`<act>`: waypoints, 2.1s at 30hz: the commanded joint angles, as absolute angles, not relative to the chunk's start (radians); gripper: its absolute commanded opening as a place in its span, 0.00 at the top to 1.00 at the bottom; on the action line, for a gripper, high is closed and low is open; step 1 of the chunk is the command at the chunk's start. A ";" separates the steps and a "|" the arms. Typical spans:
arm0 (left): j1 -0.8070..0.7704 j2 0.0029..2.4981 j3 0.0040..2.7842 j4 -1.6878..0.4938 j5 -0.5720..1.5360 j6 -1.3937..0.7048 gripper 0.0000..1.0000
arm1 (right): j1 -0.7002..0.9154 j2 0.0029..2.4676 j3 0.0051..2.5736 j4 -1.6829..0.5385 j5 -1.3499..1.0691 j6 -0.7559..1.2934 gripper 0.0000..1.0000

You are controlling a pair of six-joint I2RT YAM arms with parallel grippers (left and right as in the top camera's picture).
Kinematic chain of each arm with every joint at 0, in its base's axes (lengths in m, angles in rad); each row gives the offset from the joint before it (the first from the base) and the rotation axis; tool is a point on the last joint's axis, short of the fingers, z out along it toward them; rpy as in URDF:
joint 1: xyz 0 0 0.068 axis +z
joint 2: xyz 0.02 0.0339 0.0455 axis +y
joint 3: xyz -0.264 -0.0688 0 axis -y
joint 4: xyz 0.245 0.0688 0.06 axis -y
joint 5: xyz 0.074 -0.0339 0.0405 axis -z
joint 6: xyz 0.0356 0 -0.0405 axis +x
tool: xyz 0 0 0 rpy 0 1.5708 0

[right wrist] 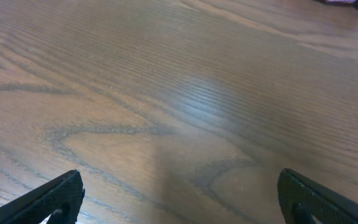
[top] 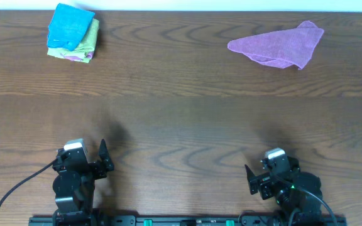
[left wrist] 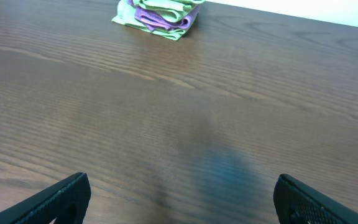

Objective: Fold the cloth

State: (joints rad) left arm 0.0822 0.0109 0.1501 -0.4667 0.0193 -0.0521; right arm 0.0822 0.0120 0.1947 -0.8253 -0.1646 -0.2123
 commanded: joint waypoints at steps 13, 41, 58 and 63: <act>0.078 0.004 0.132 -0.467 0.012 -0.048 0.05 | 0.074 0.006 0.184 -0.826 -0.128 -0.226 0.01; 0.078 0.004 0.132 -0.467 0.012 -0.048 0.05 | 0.070 0.345 0.183 0.010 0.210 0.052 0.01; 0.078 0.004 0.132 -0.467 0.012 -0.048 0.05 | -0.095 1.458 0.664 0.411 0.197 0.120 0.01; 0.078 0.004 0.132 -0.467 0.012 -0.048 0.05 | -0.152 1.667 0.868 0.402 0.126 0.120 0.01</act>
